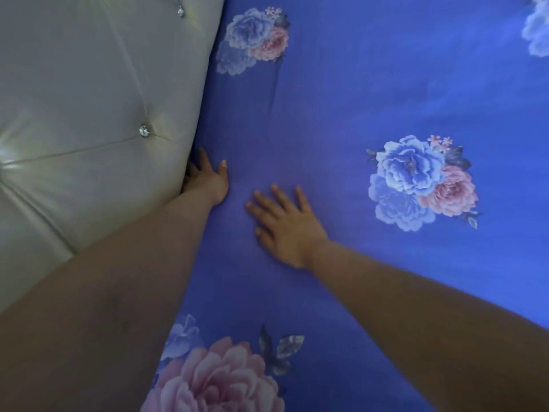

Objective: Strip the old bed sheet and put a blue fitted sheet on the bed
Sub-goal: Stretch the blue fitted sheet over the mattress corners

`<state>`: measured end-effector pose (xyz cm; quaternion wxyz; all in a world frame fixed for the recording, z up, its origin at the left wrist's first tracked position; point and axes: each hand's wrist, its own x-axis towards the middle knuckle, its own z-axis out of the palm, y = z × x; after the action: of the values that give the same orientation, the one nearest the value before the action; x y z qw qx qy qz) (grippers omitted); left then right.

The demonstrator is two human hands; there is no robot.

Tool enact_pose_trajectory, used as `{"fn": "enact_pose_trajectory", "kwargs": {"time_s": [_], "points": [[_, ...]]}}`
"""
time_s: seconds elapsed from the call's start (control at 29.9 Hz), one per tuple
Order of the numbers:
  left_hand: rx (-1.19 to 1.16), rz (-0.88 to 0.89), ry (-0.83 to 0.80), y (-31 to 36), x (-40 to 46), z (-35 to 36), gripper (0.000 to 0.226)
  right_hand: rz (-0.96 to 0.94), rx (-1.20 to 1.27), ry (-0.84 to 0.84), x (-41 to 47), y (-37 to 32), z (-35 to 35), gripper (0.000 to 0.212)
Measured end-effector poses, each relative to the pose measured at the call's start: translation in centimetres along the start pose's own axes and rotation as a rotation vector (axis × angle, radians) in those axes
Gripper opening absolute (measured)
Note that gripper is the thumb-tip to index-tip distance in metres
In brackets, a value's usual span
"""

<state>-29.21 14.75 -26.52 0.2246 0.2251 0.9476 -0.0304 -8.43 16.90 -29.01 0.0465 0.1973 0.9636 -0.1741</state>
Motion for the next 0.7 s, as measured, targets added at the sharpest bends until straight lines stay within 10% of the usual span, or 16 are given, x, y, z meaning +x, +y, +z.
{"fn": "enact_pose_trajectory", "kwargs": {"time_s": [0.23,0.37,0.5,0.7], "points": [[0.034,0.346,0.381,-3.1,-10.4,3.5,0.054,-0.413,0.043,-0.092,-10.4,-5.5,1.5,0.058],[0.243,0.484,0.195,-4.5,-18.7,7.8,0.059,0.026,0.132,-0.028,-16.5,-1.2,0.7,0.050],[0.245,0.220,0.049,-3.2,-25.1,9.5,0.061,-0.223,0.138,-0.241,-24.2,0.2,0.2,0.046],[0.141,0.260,-0.258,5.5,-32.9,8.2,0.048,0.124,0.409,-0.156,-31.2,5.5,-7.0,0.040]]}}
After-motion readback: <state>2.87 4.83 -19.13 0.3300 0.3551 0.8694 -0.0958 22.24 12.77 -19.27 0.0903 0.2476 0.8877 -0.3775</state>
